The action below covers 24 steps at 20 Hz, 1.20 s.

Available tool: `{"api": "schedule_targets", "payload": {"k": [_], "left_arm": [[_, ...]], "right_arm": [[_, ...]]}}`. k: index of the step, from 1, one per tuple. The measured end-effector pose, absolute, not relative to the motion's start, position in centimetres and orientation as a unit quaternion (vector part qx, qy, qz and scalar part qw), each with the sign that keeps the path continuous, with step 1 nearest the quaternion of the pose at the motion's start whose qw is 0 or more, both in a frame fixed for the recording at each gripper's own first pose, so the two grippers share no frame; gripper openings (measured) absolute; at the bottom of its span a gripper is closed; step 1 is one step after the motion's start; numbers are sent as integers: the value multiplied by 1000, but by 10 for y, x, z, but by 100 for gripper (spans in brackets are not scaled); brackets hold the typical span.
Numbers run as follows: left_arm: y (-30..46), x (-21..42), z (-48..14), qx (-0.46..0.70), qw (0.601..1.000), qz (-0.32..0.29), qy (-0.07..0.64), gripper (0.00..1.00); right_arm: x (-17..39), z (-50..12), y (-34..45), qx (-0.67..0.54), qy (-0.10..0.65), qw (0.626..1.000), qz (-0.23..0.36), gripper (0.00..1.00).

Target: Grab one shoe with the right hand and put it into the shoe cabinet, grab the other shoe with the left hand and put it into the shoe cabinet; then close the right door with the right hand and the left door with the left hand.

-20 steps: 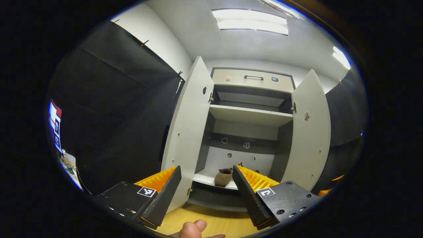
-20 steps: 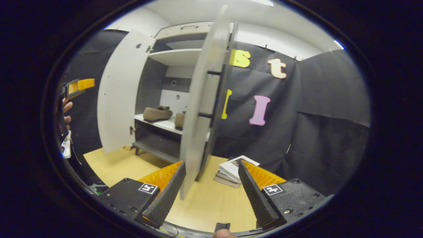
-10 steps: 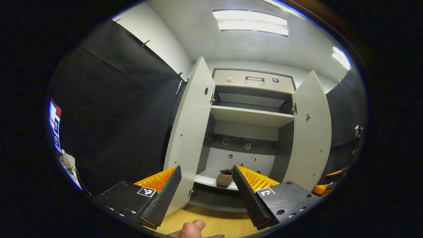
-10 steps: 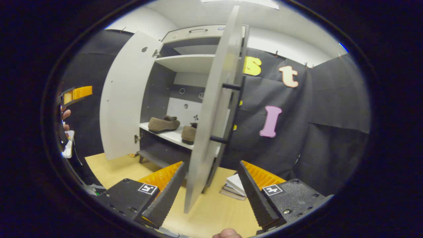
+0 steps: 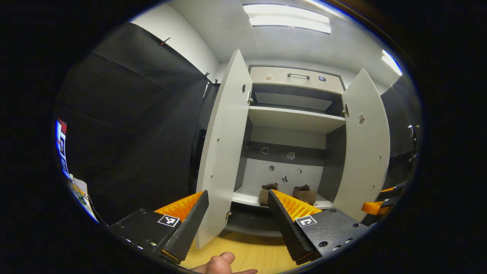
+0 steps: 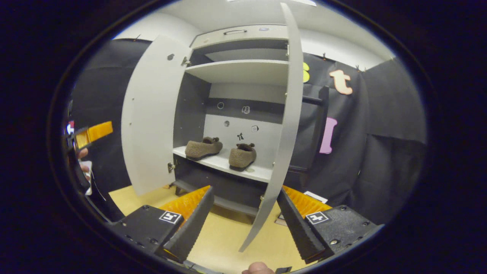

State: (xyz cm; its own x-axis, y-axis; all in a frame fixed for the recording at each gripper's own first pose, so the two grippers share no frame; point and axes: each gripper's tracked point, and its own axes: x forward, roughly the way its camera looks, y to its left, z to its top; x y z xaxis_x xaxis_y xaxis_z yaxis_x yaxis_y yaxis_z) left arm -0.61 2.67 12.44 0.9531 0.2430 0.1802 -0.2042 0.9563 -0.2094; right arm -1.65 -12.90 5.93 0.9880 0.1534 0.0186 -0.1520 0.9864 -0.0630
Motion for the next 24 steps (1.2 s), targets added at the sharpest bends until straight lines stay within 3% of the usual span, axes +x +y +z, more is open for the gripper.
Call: {"api": "schedule_targets", "payload": {"k": [9,19,24], "left_arm": [[69,11,110,-106,981,135,-95,95],[133,17,67,-106,979,168,-39,94],[173,15,56,-92,978,185,-24,94]], "right_arm": [[-6,61,-65,-59,-2,991,118,100],[25,66,18,-103,-11,978,181,100],[34,50,45,-141,-3,974,179,100]]}}
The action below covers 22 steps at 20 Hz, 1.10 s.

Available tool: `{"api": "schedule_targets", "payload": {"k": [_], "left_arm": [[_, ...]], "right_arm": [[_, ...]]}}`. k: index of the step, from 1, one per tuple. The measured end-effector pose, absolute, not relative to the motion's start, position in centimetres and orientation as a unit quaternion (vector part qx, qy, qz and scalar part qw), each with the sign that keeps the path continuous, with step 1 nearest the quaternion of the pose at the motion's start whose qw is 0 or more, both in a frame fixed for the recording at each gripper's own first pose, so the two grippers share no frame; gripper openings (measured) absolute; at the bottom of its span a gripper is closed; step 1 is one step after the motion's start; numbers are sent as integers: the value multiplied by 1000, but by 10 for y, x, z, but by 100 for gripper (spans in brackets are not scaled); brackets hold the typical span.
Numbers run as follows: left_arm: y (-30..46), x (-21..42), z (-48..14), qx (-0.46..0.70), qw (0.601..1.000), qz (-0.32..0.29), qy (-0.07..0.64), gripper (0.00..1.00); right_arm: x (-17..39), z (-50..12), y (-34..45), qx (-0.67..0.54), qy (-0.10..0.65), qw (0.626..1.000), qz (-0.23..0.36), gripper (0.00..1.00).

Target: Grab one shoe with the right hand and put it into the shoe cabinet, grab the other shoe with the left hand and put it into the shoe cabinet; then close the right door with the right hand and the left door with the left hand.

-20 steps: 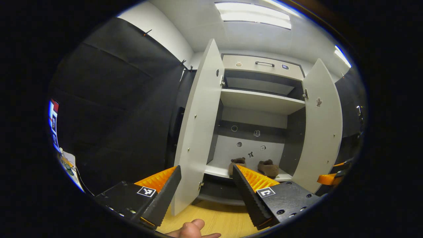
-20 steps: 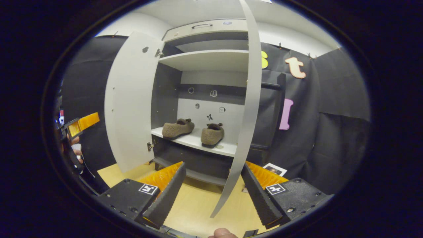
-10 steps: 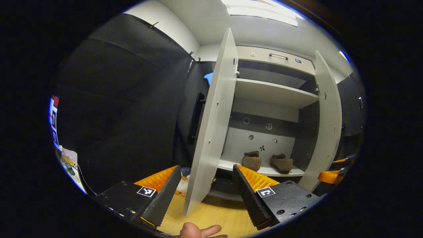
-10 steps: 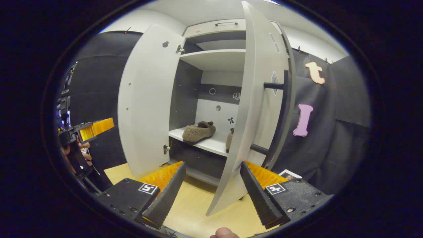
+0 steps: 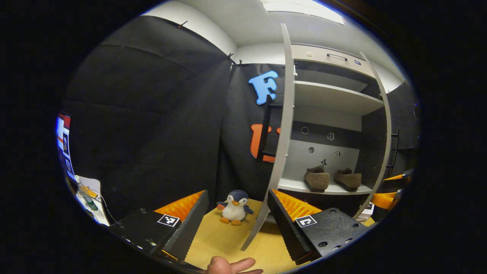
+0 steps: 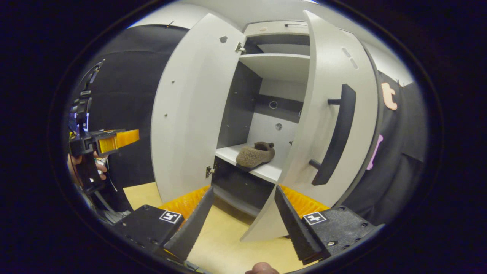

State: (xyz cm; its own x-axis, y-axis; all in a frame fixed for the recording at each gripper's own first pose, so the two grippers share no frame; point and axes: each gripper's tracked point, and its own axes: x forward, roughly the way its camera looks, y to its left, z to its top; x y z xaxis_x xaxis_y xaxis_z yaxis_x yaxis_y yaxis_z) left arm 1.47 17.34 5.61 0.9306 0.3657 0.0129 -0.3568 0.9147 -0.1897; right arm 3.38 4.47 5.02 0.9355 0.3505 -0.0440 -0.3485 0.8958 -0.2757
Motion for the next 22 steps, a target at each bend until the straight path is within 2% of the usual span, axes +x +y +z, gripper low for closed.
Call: {"api": "schedule_targets", "payload": {"k": [4,6,14,15,16,22], "left_arm": [[212,30,39,-63,979,191,-5,94],[214,47,13,-62,985,156,40,95],[186,85,2,-39,996,63,56,94],[189,84,3,-26,997,59,52,81],[187,87,5,-17,997,54,52,90],[182,88,5,-33,997,35,66,91]], "right_arm": [[37,31,53,-139,16,976,166,100],[38,22,55,-136,28,979,152,100],[27,8,50,-141,50,980,128,100],[29,10,49,-141,46,981,123,100],[33,9,49,-139,47,982,118,100],[21,-3,47,-136,55,984,103,100]]}}
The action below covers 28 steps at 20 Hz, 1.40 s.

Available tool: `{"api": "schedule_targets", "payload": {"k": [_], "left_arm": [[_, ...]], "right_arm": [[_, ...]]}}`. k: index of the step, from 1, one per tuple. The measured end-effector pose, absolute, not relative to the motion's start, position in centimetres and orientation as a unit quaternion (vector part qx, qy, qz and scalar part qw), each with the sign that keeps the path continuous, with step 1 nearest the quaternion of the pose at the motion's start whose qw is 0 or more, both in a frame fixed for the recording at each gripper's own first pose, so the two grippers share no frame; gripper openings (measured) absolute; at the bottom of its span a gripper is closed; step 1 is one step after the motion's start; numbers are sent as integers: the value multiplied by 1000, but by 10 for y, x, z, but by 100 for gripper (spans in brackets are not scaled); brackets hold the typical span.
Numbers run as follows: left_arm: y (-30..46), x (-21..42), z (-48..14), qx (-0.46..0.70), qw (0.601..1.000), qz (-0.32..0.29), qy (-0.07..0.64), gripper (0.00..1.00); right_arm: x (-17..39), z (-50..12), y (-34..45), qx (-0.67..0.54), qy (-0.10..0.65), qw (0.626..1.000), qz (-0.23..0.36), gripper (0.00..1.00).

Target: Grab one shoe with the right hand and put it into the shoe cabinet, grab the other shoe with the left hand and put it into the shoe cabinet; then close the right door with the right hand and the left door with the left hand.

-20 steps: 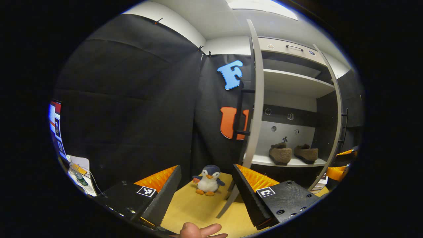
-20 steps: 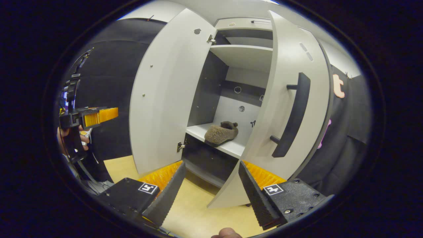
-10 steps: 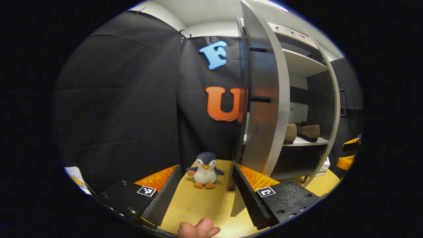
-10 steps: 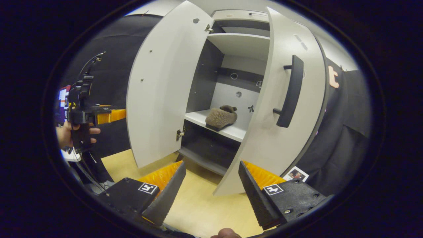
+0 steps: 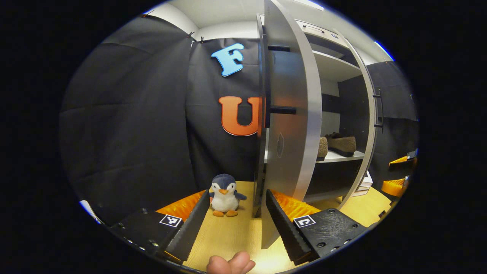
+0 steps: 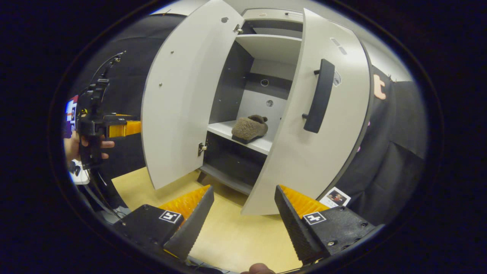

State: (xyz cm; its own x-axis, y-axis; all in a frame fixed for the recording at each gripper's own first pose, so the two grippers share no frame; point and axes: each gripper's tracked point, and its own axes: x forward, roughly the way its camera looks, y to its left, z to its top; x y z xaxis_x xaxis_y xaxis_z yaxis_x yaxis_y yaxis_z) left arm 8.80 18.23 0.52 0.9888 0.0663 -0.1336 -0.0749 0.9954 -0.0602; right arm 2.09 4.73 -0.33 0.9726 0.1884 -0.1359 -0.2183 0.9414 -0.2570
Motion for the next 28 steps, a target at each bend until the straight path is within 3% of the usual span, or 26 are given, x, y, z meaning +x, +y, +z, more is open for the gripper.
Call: {"api": "schedule_targets", "payload": {"k": [16,20,21,22,23,26,27,28], "left_arm": [[80,110,32,-31,998,-53,34,93],[43,116,34,-27,994,-101,41,93],[34,115,36,-23,993,-114,38,79],[31,114,38,-12,992,-118,33,82],[29,113,40,3,992,-119,29,95],[29,109,34,50,992,-115,29,94],[29,107,33,59,991,-114,31,100],[30,101,31,63,991,-110,35,96]], "right_arm": [[27,4,8,-107,66,989,71,100],[23,10,-5,-114,55,990,54,100],[23,13,-7,-114,52,991,50,100],[21,13,-9,-112,51,991,47,100],[20,12,-10,-108,51,992,45,100],[17,9,-6,-105,56,992,49,100],[17,9,-2,-104,56,992,53,100],[16,8,2,-103,55,991,58,100]]}}
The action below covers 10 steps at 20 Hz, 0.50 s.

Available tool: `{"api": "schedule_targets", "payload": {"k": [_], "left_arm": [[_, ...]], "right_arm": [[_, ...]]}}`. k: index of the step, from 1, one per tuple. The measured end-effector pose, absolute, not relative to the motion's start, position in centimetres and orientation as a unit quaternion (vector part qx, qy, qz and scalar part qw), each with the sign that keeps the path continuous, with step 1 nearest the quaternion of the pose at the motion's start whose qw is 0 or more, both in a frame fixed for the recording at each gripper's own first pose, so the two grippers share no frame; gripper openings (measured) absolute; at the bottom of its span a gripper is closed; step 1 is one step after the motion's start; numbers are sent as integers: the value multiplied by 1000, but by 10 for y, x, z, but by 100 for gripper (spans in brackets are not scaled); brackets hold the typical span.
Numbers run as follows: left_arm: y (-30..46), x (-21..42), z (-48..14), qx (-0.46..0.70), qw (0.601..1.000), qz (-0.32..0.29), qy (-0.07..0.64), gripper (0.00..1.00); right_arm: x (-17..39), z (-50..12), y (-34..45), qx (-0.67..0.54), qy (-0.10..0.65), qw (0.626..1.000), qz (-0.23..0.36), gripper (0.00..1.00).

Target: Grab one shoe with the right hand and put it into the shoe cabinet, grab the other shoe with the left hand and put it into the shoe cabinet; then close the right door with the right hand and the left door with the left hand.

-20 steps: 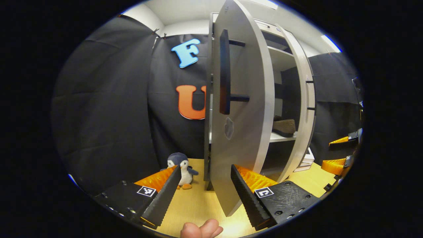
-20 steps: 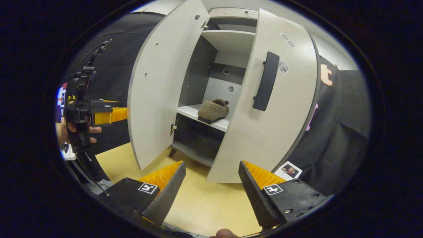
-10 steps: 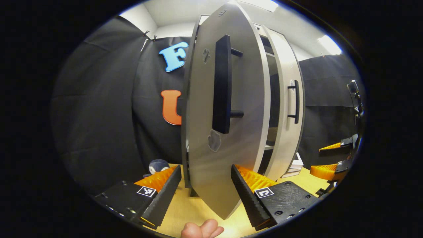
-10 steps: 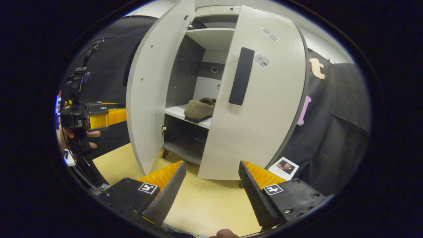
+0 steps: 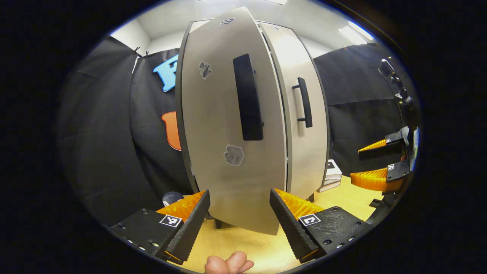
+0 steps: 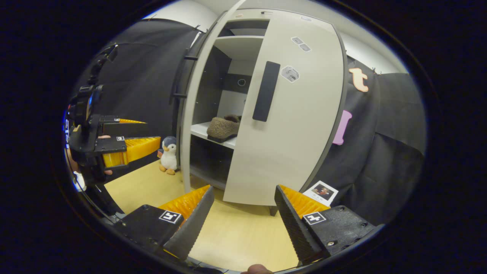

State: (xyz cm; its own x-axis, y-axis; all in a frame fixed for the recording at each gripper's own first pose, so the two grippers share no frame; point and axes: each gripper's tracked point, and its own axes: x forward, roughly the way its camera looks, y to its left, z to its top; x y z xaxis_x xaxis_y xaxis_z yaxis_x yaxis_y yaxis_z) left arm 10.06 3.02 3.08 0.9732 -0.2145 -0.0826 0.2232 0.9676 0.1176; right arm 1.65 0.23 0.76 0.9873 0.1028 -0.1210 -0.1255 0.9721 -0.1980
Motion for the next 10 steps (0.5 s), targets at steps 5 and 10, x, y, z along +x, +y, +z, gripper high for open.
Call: {"api": "schedule_targets", "payload": {"k": [5,10], "left_arm": [[56,74,45,52,998,-41,6,96],[52,50,52,14,1000,-22,10,96]], "right_arm": [[20,18,36,-84,40,992,85,100],[28,60,49,-69,-14,994,79,100]]}}
